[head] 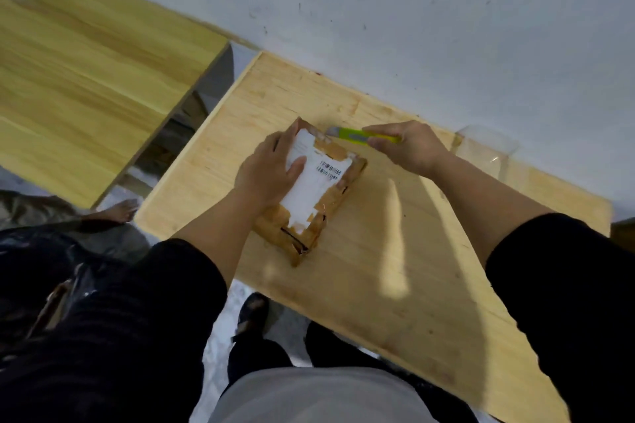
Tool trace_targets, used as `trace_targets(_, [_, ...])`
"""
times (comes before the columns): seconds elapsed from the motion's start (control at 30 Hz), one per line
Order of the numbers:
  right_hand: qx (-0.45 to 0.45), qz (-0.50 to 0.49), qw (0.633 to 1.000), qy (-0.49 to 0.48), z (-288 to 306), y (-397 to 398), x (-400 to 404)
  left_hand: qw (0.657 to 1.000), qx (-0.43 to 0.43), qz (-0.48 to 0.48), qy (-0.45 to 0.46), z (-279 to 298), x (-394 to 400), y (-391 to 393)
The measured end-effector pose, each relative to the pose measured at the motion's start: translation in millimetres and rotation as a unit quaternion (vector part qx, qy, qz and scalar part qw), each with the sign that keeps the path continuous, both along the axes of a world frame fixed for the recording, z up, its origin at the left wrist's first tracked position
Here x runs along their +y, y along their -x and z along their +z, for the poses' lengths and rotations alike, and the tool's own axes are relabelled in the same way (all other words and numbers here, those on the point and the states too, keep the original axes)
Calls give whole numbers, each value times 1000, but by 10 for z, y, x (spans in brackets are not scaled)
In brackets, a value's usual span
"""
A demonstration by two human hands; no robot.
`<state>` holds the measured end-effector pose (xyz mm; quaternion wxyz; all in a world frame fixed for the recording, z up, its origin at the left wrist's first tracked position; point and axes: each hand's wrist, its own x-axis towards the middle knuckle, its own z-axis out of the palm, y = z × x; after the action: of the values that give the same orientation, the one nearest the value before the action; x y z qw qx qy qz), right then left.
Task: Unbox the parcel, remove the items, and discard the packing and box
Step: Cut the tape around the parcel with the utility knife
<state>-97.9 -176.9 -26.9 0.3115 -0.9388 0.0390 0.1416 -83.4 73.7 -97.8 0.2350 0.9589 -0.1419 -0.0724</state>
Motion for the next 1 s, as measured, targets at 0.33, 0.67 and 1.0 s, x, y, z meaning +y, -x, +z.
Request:
trace_targets(0.33, [24,99,995,13,-65,-193,-142,1000,11,-4,-6,48,10,31])
trace_targets(0.67, [61,197,972,115,167,-267,-306,999,44,3,-30,119,-50,46])
trace_targets(1.0, [55,193,970,137,251,-177,-311,996,69,30,-48,124,-58,34])
